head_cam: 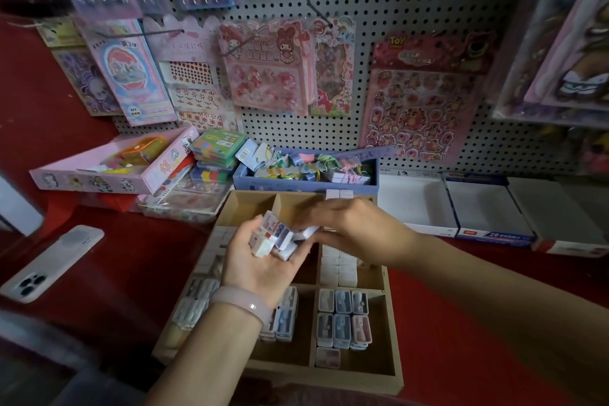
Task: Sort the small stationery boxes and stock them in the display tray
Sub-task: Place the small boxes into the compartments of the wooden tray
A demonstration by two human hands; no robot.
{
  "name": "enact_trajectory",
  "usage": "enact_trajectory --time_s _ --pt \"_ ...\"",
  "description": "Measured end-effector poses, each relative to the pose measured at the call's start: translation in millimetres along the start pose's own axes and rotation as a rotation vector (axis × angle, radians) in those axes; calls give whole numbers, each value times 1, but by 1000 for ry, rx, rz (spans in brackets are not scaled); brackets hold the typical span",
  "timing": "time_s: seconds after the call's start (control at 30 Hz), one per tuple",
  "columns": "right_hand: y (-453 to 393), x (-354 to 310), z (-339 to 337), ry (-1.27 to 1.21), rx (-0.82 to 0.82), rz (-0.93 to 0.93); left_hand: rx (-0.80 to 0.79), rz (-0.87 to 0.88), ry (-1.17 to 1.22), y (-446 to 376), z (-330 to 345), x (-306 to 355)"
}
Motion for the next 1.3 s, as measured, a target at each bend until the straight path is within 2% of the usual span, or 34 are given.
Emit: enact_trajectory --time_s 0.03,0.1,0.17,0.27,0.33,0.4,0.5,0.63,0.8,0.93,1.1,1.17,1.23,1.3 --pt "1 5 -4 -77 2 34 16 -10 8 -1 -3 0" --pt "4 31 -14 -160 79 223 53 -39 6 -3 -10 -1" --pt "16 71 -14 -62 100 471 92 -50 7 -6 -17 0" --pt "35 112 13 123 -129 678 104 -42 16 -8 -24 4" --pt "43 125 35 183 -278 749 104 -38 20 -9 -27 7" --pt "44 131 52 202 -357 796 92 -31 23 -11 -27 10" --pt "41 134 70 258 -392 827 61 -17 4 -12 -25 16" --pt "43 139 80 284 -336 894 5 -3 44 -12 -21 25" --pt "42 141 76 198 -301 967 -8 5 57 -8 -19 26" --pt "38 136 77 215 -345 966 0 -5 44 0 -17 20" --pt "36 135 61 87 -367 994 -29 34 43 14 -12 29" --pt "24 127 45 88 -302 961 -28 58 31 17 -11 35" --pt "3 105 28 -34 -164 854 -30 50 5 20 -9 35" --pt "-17 73 18 -339 -132 741 -36 25 -35 23 -6 29"
Point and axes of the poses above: each hand's wrist, its own y-axis away from the middle knuckle, its own z-axis out of the palm, x = y × z, the point moved 7 cm from there along -y, towards the middle knuckle, and after that the axes turned 6 degrees about y, right-handed, at the moved point
